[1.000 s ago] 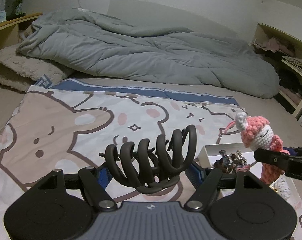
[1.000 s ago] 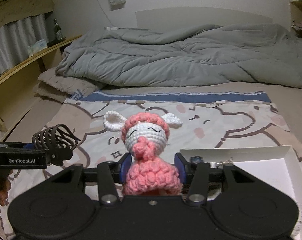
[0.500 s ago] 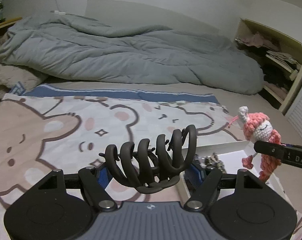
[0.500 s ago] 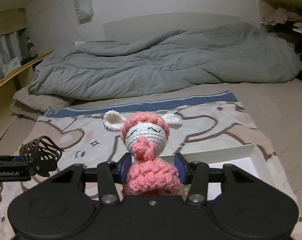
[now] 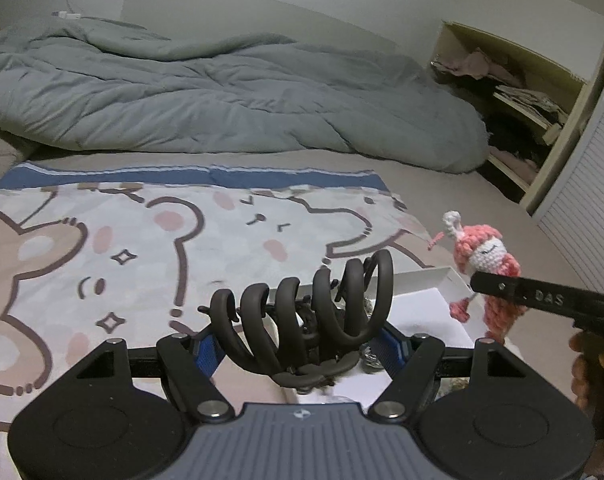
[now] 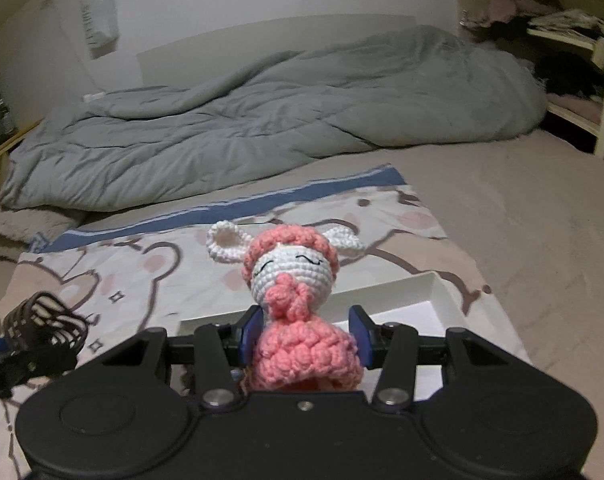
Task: Organize objects
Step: 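Carry claw clip with left tool and pink doll with right tool into box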
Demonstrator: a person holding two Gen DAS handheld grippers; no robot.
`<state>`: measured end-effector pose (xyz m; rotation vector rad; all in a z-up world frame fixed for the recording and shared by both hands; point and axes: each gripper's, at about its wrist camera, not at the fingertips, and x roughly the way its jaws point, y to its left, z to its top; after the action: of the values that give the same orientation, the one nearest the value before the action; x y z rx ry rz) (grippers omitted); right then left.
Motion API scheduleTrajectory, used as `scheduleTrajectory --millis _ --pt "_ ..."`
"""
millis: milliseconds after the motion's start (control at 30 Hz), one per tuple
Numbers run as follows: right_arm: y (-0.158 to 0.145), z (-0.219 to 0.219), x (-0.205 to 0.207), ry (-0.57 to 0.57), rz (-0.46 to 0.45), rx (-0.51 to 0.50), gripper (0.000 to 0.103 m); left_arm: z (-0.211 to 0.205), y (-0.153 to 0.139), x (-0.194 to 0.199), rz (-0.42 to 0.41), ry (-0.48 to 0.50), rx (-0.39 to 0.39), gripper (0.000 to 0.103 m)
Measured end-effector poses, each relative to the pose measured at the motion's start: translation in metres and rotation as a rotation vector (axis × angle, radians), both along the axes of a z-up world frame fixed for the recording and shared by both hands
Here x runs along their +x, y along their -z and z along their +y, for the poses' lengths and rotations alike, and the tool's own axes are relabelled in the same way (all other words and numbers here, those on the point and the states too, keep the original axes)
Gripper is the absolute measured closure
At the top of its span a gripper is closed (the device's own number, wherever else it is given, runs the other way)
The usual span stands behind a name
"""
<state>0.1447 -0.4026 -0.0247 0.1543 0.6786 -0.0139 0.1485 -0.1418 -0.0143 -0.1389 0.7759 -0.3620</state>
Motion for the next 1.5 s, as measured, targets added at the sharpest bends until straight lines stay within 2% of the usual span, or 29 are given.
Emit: scheduleTrajectory --millis 167,333,467,600,900,1200,1367,1433,1500 --pt "0.012 -0.019 0.01 0.046 0.011 -0.018 0.055 -0.014 0.004 0.004 0.02 0.04 -0.01 0.028" --pt "0.028 -0.033 0.018 0.06 0.035 -0.058 0.055 -0.033 0.009 0.012 0.032 0.097 0.016 0.028" --pt "0.04 -0.044 0.023 0.083 0.064 -0.076 0.055 -0.055 0.013 0.022 0.049 0.178 -0.014 0.028" --pt "0.05 -0.05 0.027 0.108 0.082 -0.09 0.055 -0.086 0.02 0.031 0.053 0.252 -0.003 0.028" --pt "0.068 -0.061 0.036 0.126 0.115 -0.06 0.055 -0.141 0.059 0.043 0.069 0.383 0.013 0.028" --pt "0.086 -0.07 0.042 0.138 0.168 -0.058 0.055 -0.164 0.106 0.05 0.152 0.453 0.047 0.028" --pt "0.088 -0.071 0.044 0.136 0.159 -0.052 0.054 -0.173 0.114 0.049 0.131 0.484 0.086 0.025" --pt "0.088 -0.072 0.043 0.134 0.145 -0.042 0.053 -0.172 0.115 0.051 0.141 0.488 0.097 0.017" --pt "0.087 -0.073 0.042 0.149 0.125 -0.039 0.038 -0.171 0.116 0.053 0.152 0.478 0.097 0.015"
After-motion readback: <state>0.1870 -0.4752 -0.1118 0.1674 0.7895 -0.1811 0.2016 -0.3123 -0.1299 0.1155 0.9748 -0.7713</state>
